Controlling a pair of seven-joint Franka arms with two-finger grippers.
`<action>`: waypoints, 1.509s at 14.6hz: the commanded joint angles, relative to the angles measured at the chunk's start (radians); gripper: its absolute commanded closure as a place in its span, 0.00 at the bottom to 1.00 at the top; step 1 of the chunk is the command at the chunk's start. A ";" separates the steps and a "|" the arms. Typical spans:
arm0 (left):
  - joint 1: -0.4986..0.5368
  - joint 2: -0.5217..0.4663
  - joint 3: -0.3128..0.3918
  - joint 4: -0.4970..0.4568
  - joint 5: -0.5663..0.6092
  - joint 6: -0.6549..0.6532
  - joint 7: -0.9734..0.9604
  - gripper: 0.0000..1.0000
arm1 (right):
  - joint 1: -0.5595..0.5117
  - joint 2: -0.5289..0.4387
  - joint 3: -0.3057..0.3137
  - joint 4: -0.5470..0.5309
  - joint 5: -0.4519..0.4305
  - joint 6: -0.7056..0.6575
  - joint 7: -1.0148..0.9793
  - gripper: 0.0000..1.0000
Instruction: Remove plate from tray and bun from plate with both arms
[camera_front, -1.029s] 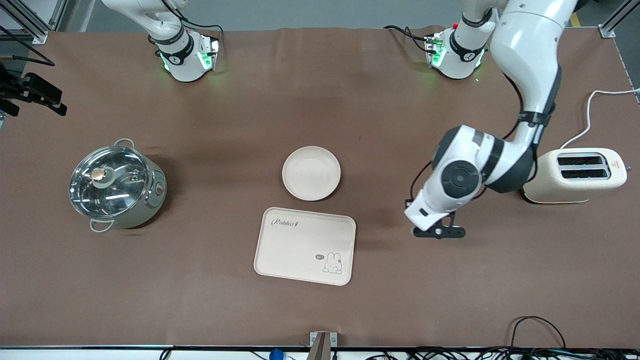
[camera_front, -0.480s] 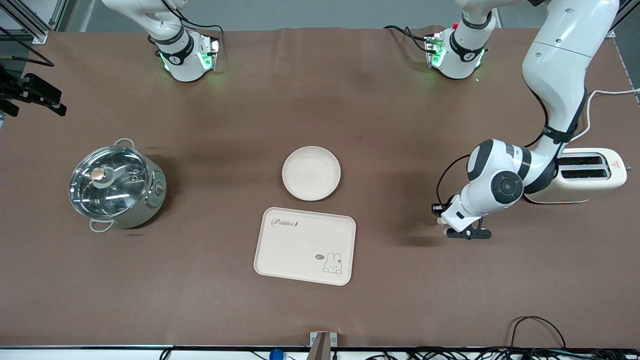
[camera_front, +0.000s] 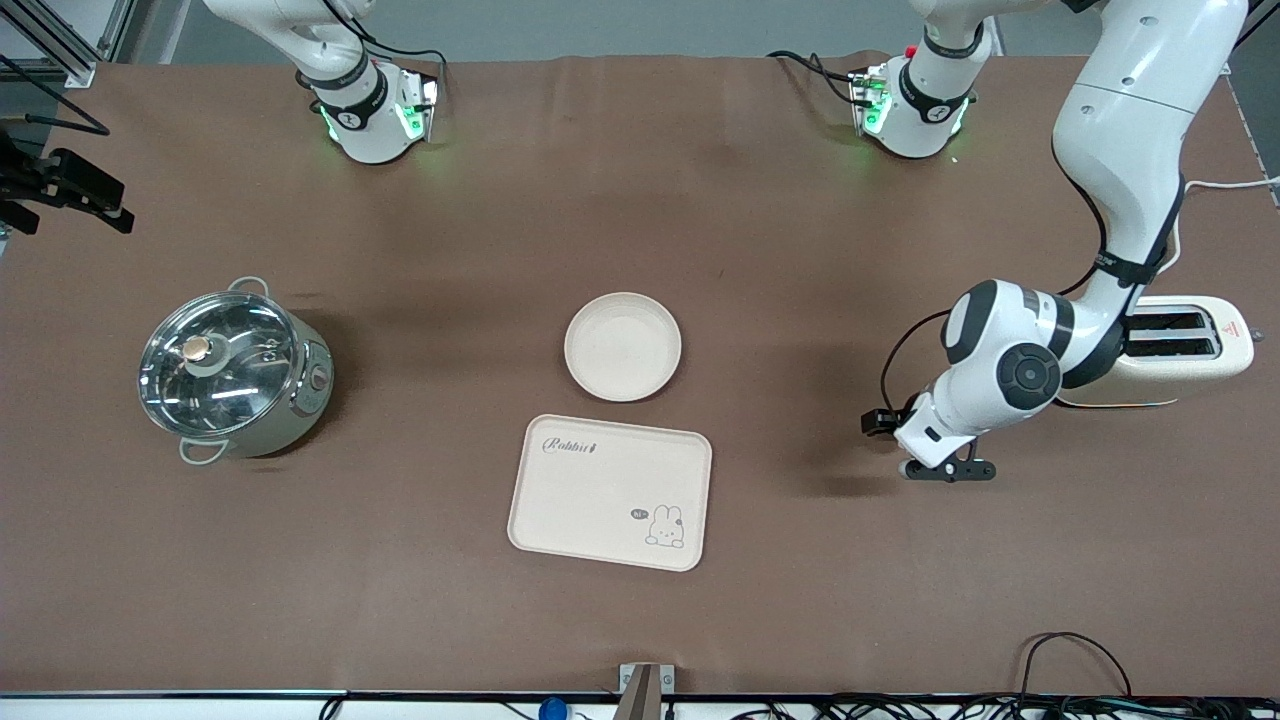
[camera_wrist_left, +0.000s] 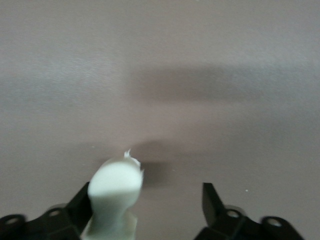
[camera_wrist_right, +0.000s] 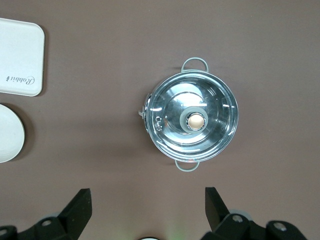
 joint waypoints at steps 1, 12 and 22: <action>0.007 -0.016 -0.011 -0.008 0.005 0.003 0.002 0.00 | 0.006 -0.002 -0.003 0.004 -0.005 -0.008 0.007 0.00; 0.009 -0.245 -0.060 0.326 -0.015 -0.483 0.089 0.00 | 0.008 -0.002 -0.003 0.004 -0.005 -0.008 0.007 0.00; -0.132 -0.509 0.133 0.433 -0.116 -0.823 0.213 0.00 | 0.008 -0.002 -0.003 0.004 -0.003 -0.008 0.007 0.00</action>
